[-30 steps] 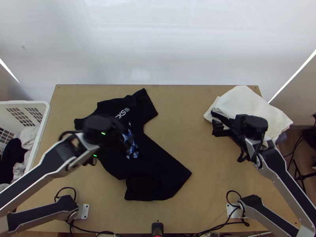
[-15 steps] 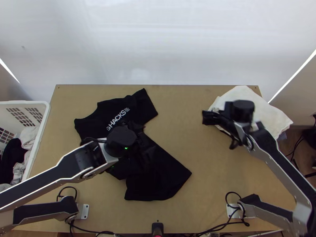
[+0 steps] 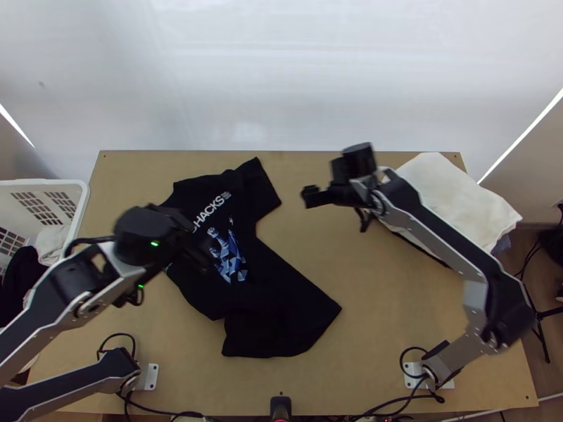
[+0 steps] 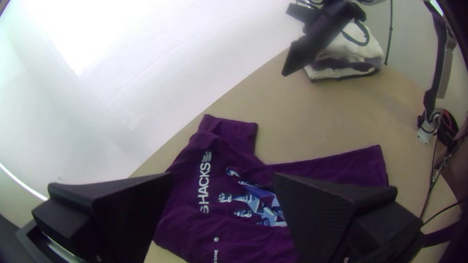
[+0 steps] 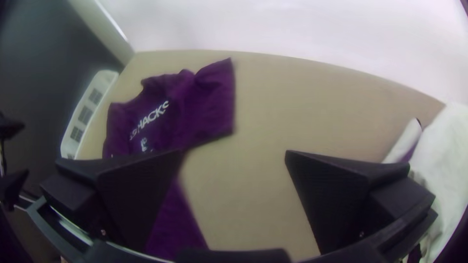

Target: Fold the t-shirt

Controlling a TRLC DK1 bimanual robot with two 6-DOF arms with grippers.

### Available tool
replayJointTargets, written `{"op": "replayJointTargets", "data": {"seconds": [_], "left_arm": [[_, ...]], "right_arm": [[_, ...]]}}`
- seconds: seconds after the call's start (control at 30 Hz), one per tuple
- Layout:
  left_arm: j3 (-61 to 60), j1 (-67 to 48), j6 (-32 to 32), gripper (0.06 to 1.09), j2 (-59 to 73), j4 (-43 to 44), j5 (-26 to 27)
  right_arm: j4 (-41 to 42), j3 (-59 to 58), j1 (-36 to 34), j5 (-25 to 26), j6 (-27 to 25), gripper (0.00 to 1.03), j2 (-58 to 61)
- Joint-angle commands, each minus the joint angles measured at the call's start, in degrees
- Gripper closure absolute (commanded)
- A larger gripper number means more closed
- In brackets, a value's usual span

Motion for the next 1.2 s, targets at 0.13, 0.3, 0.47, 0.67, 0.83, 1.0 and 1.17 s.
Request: {"op": "replayJointTargets", "data": {"seconds": [0.13, 0.3, 0.47, 0.67, 0.83, 1.0, 1.17], "left_arm": [[-4.1, 14.68, 0.28, 0.1, -5.71, -1.33, -0.96], [-6.3, 18.46, 0.99, 0.1, -6.76, 1.05, -0.87], [-9.02, 19.78, 0.9, 0.1, -7.82, 3.42, -0.78], [-11.13, 21.89, 0.99, 0.1, -7.99, 6.06, -0.52], [-12.19, 22.94, 0.99, 0.1, -7.73, 7.55, 0.54], [-12.63, 22.94, 0.81, 0.1, -6.94, 8.96, 0.8], [-12.8, 22.68, 0.63, 0.1, -6.41, 9.49, 0.98]], "right_arm": [[-4.03, 19.11, 9.49, -3.0, -13.57, 0.04, 13.6], [0.27, 26.06, 11.51, 0.87, -18.58, 0.04, 21.07], [-9.04, 42.93, 11.69, -0.1, -17.17, 0.06, 35.13], [-7.81, 49.96, 11.95, -2.03, -15.77, 0.16, 44.36], [-6.14, 50.58, 12.21, -2.12, -15.5, 0.19, 48.05], [-4.65, 50.58, 13.01, -2.12, -15.33, 0.18, 50.69], [-5.44, 49.7, 14.59, -2.12, -15.15, 0.19, 51.48]]}}
